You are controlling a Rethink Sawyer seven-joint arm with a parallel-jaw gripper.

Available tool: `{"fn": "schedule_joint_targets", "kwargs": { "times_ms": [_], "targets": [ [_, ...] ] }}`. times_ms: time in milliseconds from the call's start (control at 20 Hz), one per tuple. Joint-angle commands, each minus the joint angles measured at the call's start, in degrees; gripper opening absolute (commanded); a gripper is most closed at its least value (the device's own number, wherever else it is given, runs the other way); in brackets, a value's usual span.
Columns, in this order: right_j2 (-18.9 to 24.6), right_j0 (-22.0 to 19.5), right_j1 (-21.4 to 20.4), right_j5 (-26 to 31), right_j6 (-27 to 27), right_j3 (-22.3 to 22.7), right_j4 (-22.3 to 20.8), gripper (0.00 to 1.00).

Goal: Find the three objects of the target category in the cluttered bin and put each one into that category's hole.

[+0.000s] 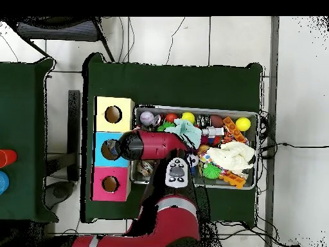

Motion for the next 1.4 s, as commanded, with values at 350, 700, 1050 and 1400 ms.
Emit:
{"fn": "schedule_joint_targets", "kwargs": {
  "times_ms": [350, 700, 1050, 1400],
  "targets": [
    [2.9, -0.9, 7.7, -2.8, 5.8, -7.6, 2.5, 1.0],
    [2.4, -0.6, 8.5, -0.7, 5.1, -9.6, 2.3, 1.0],
    [-5.0, 4.2, 11.0, 12.0, 4.8, -16.3, -0.2, 1.0],
    [-11.3, 9.3, 14.8, 26.4, 0.5, -23.9, -5.2, 1.0]
  ]
}}
